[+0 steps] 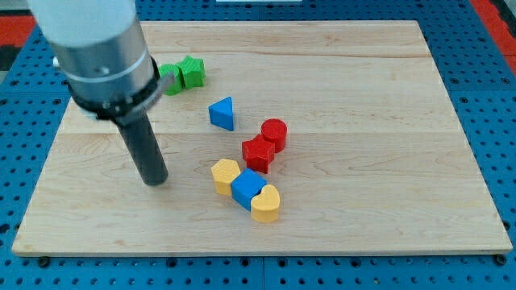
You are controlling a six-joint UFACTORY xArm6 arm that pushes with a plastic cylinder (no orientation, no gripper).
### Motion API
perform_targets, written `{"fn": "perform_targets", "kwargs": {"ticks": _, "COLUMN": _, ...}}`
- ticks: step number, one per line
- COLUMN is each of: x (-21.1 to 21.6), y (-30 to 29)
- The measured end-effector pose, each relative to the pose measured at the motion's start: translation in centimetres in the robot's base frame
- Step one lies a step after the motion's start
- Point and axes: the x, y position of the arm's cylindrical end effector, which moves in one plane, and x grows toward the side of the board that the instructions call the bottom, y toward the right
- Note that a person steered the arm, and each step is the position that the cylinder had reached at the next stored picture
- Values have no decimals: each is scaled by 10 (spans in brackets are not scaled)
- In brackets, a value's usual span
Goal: Push the blue cube into the blue triangle
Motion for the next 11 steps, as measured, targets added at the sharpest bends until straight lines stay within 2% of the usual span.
{"fn": "perform_targets", "kwargs": {"ticks": 2, "x": 16, "y": 90}}
{"fn": "perform_targets", "kwargs": {"ticks": 3, "x": 16, "y": 110}}
{"fn": "perform_targets", "kwargs": {"ticks": 5, "x": 16, "y": 88}}
{"fn": "perform_targets", "kwargs": {"ticks": 8, "x": 12, "y": 105}}
{"fn": "perform_targets", "kwargs": {"ticks": 10, "x": -8, "y": 96}}
{"fn": "perform_targets", "kwargs": {"ticks": 11, "x": -14, "y": 110}}
